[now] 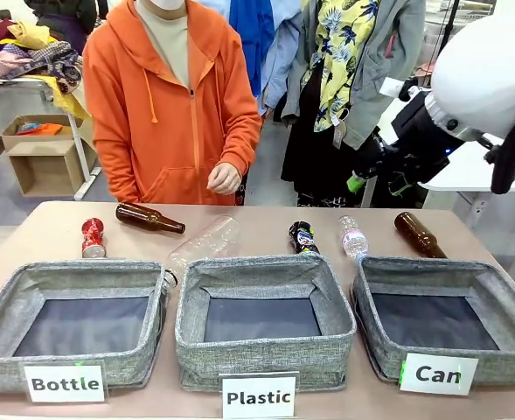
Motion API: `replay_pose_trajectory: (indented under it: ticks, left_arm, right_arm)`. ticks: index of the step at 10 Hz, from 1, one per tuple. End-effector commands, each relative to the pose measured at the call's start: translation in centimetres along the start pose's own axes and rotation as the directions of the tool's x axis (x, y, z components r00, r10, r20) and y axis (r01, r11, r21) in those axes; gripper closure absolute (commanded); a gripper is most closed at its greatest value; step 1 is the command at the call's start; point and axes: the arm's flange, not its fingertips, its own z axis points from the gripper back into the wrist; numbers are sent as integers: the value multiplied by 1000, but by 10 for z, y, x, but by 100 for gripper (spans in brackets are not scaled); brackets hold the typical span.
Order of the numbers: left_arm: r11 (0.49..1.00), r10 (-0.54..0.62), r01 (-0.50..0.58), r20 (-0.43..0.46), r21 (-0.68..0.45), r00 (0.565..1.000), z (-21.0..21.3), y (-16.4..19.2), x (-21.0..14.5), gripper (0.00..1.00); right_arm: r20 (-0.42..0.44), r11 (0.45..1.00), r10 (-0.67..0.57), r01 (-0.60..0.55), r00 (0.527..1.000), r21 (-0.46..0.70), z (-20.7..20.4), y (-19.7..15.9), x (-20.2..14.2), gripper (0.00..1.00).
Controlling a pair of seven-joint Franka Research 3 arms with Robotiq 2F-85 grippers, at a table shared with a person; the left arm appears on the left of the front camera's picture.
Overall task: Sort the can waste into the basket.
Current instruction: Pick up the can waste from the table and place it in the right Fabric basket.
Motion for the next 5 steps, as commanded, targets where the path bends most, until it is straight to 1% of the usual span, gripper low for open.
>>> replay_pose_trajectory:
  ticks: [1,2,3,4,5]
  left_arm:
    - [1000,-21,21,2,-16,1000,1,0,0,0]
    - [1000,-21,21,2,-16,1000,1,0,0,0]
    - [1000,-21,21,2,-16,1000,1,0,0,0]
    - [1000,-21,21,2,-16,1000,1,0,0,0]
    - [1000,-21,21,2,-16,1000,1,0,0,0]
  right_arm:
    - [25,999,-39,38,999,36,8,-6,-3,0]
    - [0,1000,0,0,1000,0,0,0,0,0]
    - [23,998,-33,34,999,-52,-8,4,9,0]
    - [20,994,-49,50,999,-94,-25,12,27,0]
    - [-3,994,-36,35,999,-103,-44,18,44,0]
